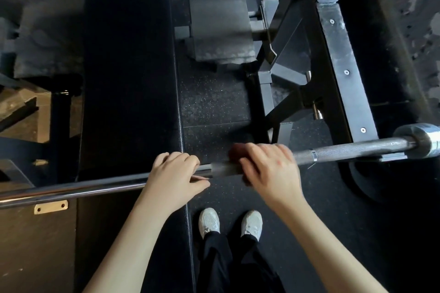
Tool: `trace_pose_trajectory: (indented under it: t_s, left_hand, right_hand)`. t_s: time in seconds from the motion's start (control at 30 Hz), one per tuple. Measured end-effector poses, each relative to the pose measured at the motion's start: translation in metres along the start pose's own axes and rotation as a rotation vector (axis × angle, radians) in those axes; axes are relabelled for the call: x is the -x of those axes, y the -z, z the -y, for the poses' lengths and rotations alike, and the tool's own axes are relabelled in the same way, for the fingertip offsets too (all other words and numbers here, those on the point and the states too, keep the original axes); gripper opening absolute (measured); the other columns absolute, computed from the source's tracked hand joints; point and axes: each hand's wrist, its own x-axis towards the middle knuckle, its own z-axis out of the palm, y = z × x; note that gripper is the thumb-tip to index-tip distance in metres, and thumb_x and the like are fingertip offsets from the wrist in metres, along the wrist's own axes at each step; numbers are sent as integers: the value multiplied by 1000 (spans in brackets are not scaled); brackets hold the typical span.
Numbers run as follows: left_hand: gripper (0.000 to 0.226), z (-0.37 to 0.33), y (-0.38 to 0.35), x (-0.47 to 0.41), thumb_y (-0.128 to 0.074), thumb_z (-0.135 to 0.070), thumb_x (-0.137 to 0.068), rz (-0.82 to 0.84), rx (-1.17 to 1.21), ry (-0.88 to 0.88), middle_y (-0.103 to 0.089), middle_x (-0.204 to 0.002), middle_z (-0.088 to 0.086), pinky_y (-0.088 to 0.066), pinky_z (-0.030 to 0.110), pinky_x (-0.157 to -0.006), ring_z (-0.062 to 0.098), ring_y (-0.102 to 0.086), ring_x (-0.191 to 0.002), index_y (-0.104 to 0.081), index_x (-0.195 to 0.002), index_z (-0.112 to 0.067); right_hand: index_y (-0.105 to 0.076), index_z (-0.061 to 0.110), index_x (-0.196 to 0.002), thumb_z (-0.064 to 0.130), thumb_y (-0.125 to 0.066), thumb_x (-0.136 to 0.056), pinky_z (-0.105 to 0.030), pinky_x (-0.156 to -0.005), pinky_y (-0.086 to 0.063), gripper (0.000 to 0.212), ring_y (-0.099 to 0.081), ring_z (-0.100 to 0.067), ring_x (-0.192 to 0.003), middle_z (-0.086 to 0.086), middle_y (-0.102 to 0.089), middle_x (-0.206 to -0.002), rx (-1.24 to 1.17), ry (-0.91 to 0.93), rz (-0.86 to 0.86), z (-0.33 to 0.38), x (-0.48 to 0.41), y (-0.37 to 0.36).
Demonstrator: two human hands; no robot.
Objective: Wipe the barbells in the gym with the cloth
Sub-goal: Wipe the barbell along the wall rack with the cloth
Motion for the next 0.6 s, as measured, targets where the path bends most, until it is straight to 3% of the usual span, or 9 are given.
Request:
trace_pose_trajectory:
  t_s: [0.1, 0.17, 0.23, 0.33, 0.43, 0.5, 0.6]
  left_hand:
    - [25, 8, -2, 13, -47, -57, -92, -38, 86, 19, -56, -106, -18, -16, 32, -112, 7, -45, -116, -50, -98, -33]
    - [35, 10, -5, 18, -51, -54, -92, -83, 107, 36, -59, -112, -17, -17, 34, -112, 10, -48, -120, -58, -116, -29]
    - [36, 11, -8, 17, -54, -53, -90, -111, 99, 41, -61, -109, -15, -19, 34, -110, 12, -50, -119, -62, -112, -26]
    - [32, 12, -9, 15, -50, -56, -91, -97, 96, 38, -59, -102, -17, -20, 30, -106, 8, -49, -115, -59, -104, -29]
    - [50, 11, -9, 16, -35, -64, -86, -120, 119, 6, -56, -95, -18, -22, 30, -103, 10, -53, -110, -60, -110, -28]
    - [70, 12, -11, 17, -23, -67, -78, -141, 152, -15, -61, -99, -17, -22, 29, -102, 11, -55, -109, -63, -119, -26]
    - [69, 11, -12, 16, -26, -64, -77, -155, 161, 2, -66, -99, -16, -23, 29, -98, 13, -59, -105, -66, -117, -25]
  right_hand:
    - [-67, 17, -111, 33, -42, -94, -43, -102, -34, 34, -62, -25, -93, 1, -67, -95, 30, -321, -82, 2, 6, 8]
    - [-62, 17, -120, 32, -42, -91, -42, -99, -34, 38, -60, -26, -88, 0, -66, -91, 34, -388, -73, 40, -2, -6]
    - [-57, 19, -127, 32, -42, -92, -40, -93, -37, 40, -57, -24, -79, 3, -62, -85, -22, -226, -19, 77, -9, -18]
    - [-62, 19, -120, 33, -44, -96, -39, -84, -42, 33, -57, -24, -77, 1, -61, -87, -63, 19, 13, 75, -8, -22]
    - [-64, 19, -114, 32, -47, -95, -41, -90, -42, 29, -57, -28, -84, -1, -60, -92, -21, 60, 23, 34, 3, -8]
    - [-64, 20, -114, 30, -47, -94, -44, -99, -38, 28, -60, -28, -89, -1, -62, -95, 30, -41, -35, 5, 11, 0]
    - [-67, 15, -107, 28, -43, -93, -46, -110, -28, 31, -61, -28, -100, -2, -66, -101, 10, -389, -169, 9, 9, -5]
